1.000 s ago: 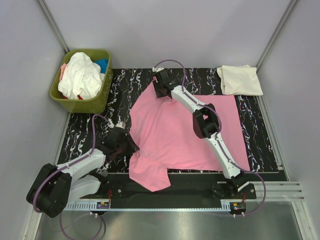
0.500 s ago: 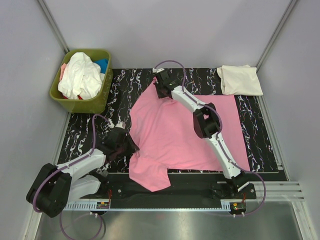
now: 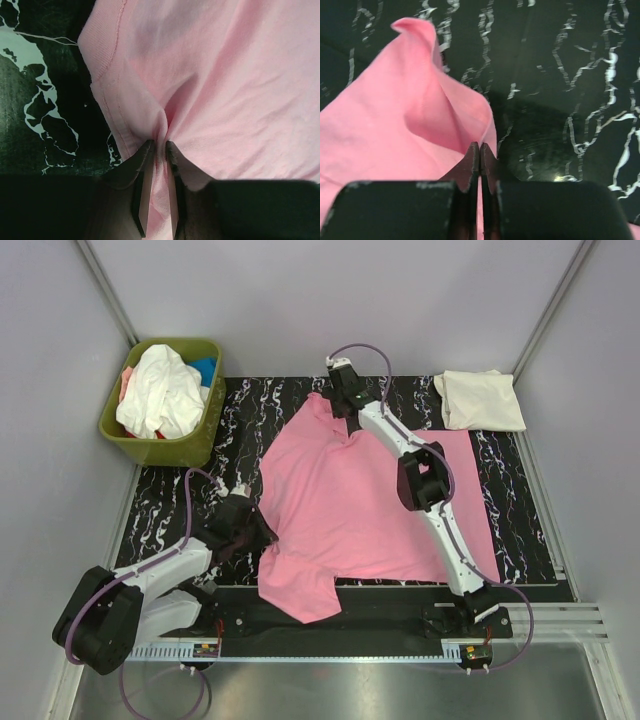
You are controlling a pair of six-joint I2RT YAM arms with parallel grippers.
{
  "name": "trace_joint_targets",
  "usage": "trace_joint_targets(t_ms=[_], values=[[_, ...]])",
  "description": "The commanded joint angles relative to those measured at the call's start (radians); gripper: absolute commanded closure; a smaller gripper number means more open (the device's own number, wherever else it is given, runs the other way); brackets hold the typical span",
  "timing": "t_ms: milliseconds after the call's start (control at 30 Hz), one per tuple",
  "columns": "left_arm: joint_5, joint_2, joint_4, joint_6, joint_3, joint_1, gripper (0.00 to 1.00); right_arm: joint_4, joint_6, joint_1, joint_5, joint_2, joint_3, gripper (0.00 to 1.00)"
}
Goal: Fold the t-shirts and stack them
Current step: Flatten the tshirt out
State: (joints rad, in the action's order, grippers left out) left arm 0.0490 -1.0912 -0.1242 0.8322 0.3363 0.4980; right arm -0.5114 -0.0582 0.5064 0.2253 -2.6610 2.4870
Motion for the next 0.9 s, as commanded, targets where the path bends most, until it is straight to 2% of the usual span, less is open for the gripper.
trace_joint_targets(t_ms=[0, 300, 333, 367, 400, 433, 500, 533, 633, 800, 867], values=[[-0.031, -0.035, -0.109, -0.010, -0.036, 0.011, 0.77, 0.053, -0.020, -0.055, 0.020, 0.066, 0.046, 1.00], [-0.032, -0.039, -0.111, -0.010, -0.033, 0.013, 0.77, 0.094, -0.017, -0.103, -0.024, -0.016, 0.102, 1.00], [-0.034, -0.041, -0.112, -0.011, -0.033, 0.013, 0.77, 0.099, -0.019, -0.104, -0.018, -0.023, 0.108, 0.97], [-0.032, -0.039, -0.111, -0.010, -0.033, 0.013, 0.77, 0.099, -0.019, -0.106, -0.008, -0.039, 0.113, 0.88], [-0.032, -0.041, -0.111, -0.011, -0.033, 0.013, 0.77, 0.097, -0.028, -0.109, 0.000, -0.046, 0.124, 0.55], [-0.032, -0.039, -0.111, -0.010, -0.031, 0.013, 0.77, 0.091, -0.034, -0.111, 0.008, -0.051, 0.130, 0.34], [-0.032, -0.042, -0.112, -0.010, -0.029, 0.013, 0.77, 0.079, -0.055, -0.123, 0.016, -0.059, 0.145, 0.03], [-0.032, -0.044, -0.112, -0.010, -0.029, 0.013, 0.77, 0.067, -0.063, -0.127, 0.019, -0.057, 0.147, 0.00], [-0.040, -0.045, -0.126, -0.008, -0.020, 0.014, 0.80, 0.050, -0.094, -0.146, 0.035, -0.014, 0.125, 0.00], [-0.145, 0.003, -0.268, -0.013, 0.081, 0.053, 0.82, 0.048, -0.114, -0.164, 0.046, 0.176, -0.042, 0.00], [-0.186, 0.031, -0.324, -0.031, 0.171, 0.060, 0.66, 0.036, -0.130, -0.164, 0.042, 0.278, -0.137, 0.00]])
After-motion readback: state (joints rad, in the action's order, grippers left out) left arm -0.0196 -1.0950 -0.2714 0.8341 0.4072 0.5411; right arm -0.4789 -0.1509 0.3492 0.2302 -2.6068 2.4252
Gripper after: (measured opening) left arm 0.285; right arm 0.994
